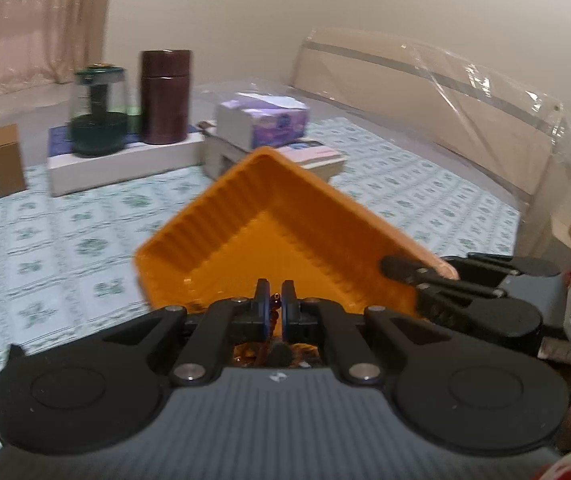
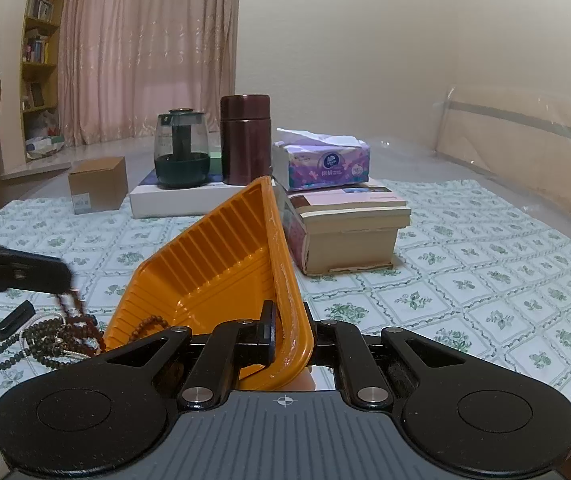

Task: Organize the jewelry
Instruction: 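Carry the red bead bracelet into the orange tray and open the left tool, then grasp the black watch strap on the sheet with the left tool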

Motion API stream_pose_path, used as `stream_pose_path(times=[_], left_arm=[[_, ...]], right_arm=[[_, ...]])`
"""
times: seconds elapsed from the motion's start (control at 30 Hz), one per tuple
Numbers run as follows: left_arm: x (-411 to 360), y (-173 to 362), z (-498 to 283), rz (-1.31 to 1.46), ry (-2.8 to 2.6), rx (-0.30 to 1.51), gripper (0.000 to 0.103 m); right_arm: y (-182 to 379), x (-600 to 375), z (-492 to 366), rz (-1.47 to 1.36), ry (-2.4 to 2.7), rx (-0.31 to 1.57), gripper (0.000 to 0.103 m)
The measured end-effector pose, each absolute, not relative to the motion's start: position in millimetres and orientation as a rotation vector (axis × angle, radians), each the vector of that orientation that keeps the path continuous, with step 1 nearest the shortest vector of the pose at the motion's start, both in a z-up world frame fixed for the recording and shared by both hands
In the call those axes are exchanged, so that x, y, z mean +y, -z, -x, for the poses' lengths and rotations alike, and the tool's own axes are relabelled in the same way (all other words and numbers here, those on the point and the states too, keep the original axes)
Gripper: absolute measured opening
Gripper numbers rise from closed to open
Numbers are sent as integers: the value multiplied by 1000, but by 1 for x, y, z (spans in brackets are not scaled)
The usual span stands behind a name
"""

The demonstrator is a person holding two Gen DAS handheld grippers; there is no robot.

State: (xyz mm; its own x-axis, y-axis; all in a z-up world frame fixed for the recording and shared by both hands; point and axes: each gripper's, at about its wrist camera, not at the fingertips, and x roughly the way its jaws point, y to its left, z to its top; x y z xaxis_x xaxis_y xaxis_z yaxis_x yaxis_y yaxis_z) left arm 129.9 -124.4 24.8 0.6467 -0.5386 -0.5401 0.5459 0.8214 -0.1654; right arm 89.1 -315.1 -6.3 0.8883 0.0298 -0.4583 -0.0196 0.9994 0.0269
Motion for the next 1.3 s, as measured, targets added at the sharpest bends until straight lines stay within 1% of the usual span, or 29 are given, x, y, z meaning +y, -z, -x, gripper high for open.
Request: stream_pose_path(times=[0.27,0.43,0.6,1.03,1.17,1.3], left_arm=[[-157,-17,-141,-12,693,633,4],[-149,-12,-141,-13,662,643,6],[-115,-10,-140,10,565,638,6],[19,9,-122,27,154,648,9],[48,19,-114,19,67,659,13],[66,29,-107,40,24,681,13]], right_arm=[[7,-317,-90,-34,-24,476,10],[7,-317,-89,-37,-24,478,10],[8,-318,-89,-37,-24,478,10],[8,-318,-88,-29,-19,481,10],[8,-318,-88,-22,-20,481,10],[9,-316,-88,-16,-16,481,10]])
